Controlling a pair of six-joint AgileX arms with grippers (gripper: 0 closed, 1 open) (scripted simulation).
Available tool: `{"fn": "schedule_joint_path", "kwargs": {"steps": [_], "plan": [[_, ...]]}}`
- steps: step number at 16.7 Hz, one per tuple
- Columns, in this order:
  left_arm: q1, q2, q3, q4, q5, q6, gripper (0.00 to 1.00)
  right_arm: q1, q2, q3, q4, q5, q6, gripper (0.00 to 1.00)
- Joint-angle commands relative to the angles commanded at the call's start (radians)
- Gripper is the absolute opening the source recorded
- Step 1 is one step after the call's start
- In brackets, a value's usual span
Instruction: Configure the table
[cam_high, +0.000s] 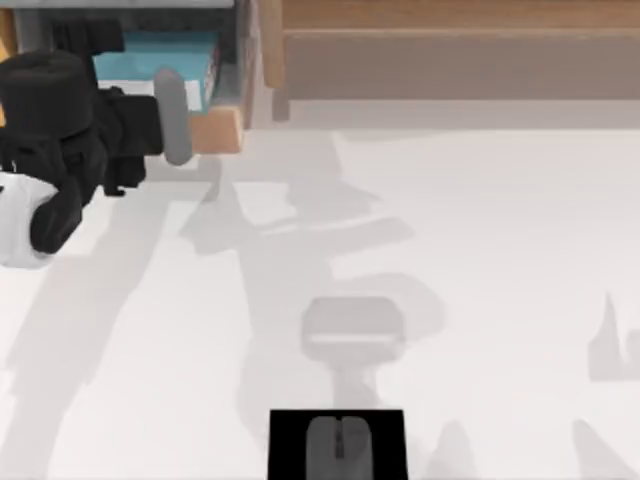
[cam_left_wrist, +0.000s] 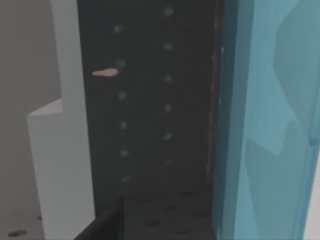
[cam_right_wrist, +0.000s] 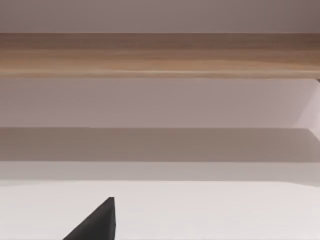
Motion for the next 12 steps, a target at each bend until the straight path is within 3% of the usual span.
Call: {"fn": "schedule_joint_path", "kwargs": {"steps": [5,12], "plan": [[-0.001,-0.018,-0.017,0.006,-0.004,-0.001,1.00,0.000,0.000,0.000,0.000,0.000,0.000,1.00],[-0.029,-0.149,-0.187,0.047,-0.027,-0.008,1.00,0.000,0.000,0.000,0.000,0.000,0.000,1.00]]}}
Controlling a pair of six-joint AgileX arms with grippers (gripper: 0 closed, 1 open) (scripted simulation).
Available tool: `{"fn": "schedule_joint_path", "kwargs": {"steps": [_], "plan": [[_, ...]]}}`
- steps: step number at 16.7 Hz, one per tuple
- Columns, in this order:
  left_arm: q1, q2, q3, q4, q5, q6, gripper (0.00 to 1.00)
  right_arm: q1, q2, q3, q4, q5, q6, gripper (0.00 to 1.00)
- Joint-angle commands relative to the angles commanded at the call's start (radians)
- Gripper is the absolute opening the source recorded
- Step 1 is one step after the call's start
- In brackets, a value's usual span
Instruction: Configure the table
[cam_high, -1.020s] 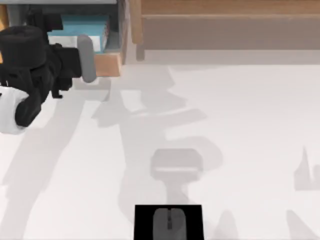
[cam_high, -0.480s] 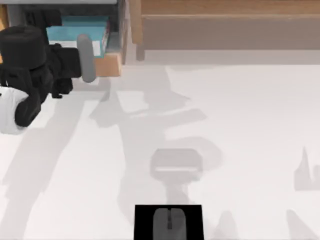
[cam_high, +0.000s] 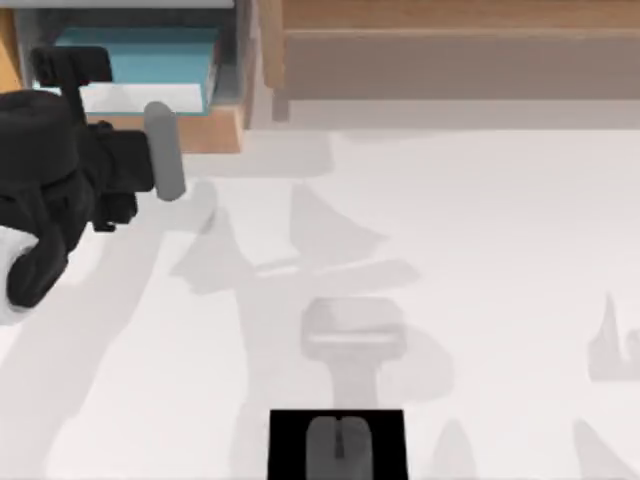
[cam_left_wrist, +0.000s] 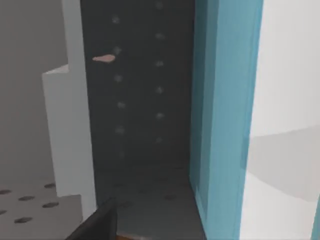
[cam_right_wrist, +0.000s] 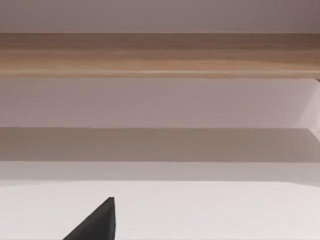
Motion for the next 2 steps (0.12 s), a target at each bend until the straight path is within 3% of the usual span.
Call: {"fn": "schedule_joint_path", "kwargs": {"steps": [2], "plan": [[-0.002,-0.006,-0.019,0.003,-0.004,-0.001,1.00,0.000,0.000,0.000,0.000,0.000,0.000,1.00]]}}
